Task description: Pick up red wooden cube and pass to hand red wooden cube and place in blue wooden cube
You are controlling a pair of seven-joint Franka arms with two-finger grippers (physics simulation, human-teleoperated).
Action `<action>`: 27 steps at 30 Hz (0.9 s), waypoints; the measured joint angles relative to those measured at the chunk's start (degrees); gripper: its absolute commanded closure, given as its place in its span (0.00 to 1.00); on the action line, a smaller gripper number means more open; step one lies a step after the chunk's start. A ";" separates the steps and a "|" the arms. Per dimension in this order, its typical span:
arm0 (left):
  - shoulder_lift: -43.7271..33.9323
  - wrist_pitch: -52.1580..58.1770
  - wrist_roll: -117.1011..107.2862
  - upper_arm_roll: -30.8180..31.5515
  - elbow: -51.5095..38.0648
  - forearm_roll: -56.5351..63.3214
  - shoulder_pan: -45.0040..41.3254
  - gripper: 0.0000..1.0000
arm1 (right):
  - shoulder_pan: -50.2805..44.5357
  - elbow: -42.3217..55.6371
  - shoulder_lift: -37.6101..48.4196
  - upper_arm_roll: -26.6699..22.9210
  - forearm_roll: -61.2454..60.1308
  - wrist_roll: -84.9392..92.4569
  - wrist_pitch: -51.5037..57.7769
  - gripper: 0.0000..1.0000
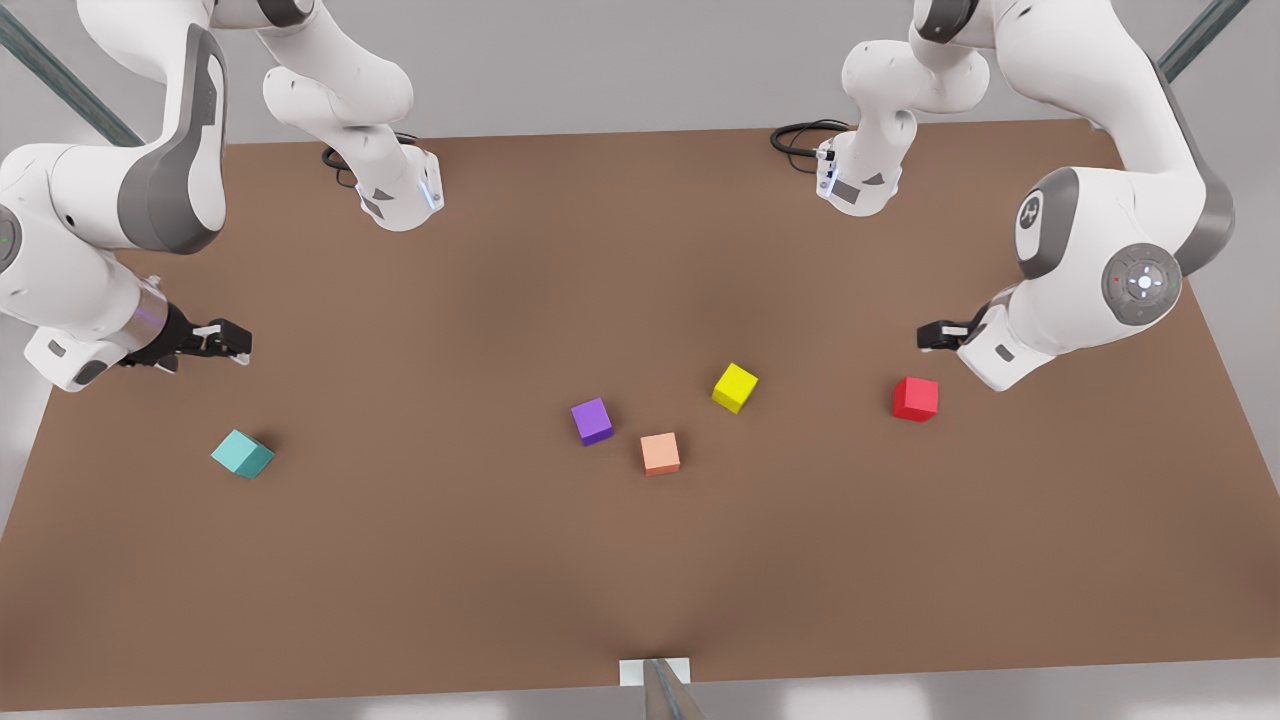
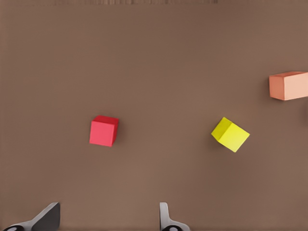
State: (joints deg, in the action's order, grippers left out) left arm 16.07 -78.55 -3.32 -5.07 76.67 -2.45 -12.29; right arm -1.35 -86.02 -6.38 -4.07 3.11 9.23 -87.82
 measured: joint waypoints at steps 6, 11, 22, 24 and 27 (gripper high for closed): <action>3.64 -4.13 1.98 -0.80 5.58 0.19 0.68 0.00 | -0.04 -0.10 0.04 0.02 0.08 1.05 -0.56 0.00; 6.68 -16.69 7.03 -2.67 19.77 0.26 1.89 0.00 | 0.03 -0.13 0.04 0.01 0.01 1.79 -0.75 0.00; 9.86 -40.24 18.66 -3.25 33.00 0.20 4.52 0.00 | -0.15 -0.22 0.02 0.03 0.24 2.84 -0.87 0.00; 9.95 -42.28 20.98 -3.56 34.58 0.22 4.77 0.00 | -0.14 -0.22 0.00 0.02 0.25 2.97 -0.88 0.00; 9.92 -45.57 24.03 -3.85 37.19 0.25 5.13 0.00 | -0.09 -0.22 -0.03 0.05 0.28 3.15 -0.88 0.00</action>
State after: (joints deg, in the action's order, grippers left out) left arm 25.99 -124.12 20.71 -8.91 113.86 -2.20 -7.15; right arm -1.44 -86.25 -6.42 -4.02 3.40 12.37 -88.70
